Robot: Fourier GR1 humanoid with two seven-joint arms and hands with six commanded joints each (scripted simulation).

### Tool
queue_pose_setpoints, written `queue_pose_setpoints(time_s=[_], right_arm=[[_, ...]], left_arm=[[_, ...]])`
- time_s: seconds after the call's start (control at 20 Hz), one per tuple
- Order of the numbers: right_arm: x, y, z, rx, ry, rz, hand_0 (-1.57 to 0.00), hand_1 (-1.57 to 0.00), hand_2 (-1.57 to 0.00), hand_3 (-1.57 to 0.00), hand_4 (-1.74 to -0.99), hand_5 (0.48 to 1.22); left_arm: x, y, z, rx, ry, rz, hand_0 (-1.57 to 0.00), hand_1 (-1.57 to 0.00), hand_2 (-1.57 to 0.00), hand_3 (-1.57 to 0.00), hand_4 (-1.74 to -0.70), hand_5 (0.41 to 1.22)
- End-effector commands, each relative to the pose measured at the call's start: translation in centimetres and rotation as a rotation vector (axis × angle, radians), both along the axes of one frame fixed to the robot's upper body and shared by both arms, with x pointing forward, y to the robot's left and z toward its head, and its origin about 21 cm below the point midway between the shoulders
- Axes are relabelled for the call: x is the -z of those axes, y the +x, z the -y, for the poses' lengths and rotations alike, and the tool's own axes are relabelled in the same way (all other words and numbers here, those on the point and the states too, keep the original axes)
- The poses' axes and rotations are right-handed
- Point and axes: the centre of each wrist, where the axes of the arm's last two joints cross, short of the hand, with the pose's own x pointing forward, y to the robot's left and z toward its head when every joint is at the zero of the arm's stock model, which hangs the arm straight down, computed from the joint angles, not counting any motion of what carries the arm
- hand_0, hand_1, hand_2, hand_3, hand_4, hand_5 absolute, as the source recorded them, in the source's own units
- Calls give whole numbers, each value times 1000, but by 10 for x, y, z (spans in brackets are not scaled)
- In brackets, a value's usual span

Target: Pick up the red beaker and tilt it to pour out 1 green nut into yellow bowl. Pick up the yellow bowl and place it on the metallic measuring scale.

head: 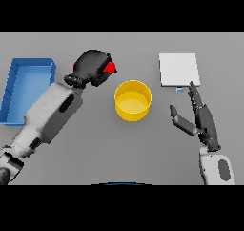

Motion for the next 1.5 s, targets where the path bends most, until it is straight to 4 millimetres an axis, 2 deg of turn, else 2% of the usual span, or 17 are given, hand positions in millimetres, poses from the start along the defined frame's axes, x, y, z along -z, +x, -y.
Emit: queue_pose_setpoints(time_s=[0.0,0.15,0.3,0.6,0.75,0.9,1.15,1.25,1.3,1.45], right_arm=[[1,-2,2,1,8,0,1,1,1,1,-1290,694],[-3,-1,1,10,45,-12,1,1,1,1,-1284,678],[0,0,2,19,69,-33,1,1,1,1,-1279,651],[1,1,1,20,108,-44,1,1,1,1,-1301,607],[0,1,5,7,96,-26,1,1,1,1,-1299,605],[1,0,2,17,87,-50,1,1,1,1,-1298,599],[1,0,5,23,83,-43,1,1,1,1,-1287,604],[-1,-3,5,18,83,-30,1,1,1,1,-1285,605],[2,-2,2,23,81,-44,1,1,1,1,-1290,607],[1,1,7,31,68,-39,1,1,1,1,-1280,601]], left_arm=[[-4,2,3,17,63,0,-1571,-1571,-1571,-1570,-1734,1196],[-14,10,17,74,239,-11,-1571,-1571,-1571,-1571,-1606,1208],[-20,12,34,112,423,-9,-1571,-1571,-1571,-1355,-1663,1214],[-30,15,60,188,698,17,-1571,-1571,-1571,-1203,-1709,1219],[-32,12,72,252,799,71,-1571,-1571,-1571,-1383,-1723,1220],[-31,10,87,268,907,134,-1571,-1571,-1571,-1475,-1731,1221],[-27,8,95,317,1060,211,-1571,-1571,-1571,-1539,-1737,1221],[-22,5,102,366,1142,224,-1571,-1571,-1571,-1551,-1739,1221],[-27,5,106,386,1173,235,-1571,-1571,-1571,-1555,-1739,1221],[-26,-1,121,397,1220,242,-1571,-1571,-1571,-1563,-1740,1221]])
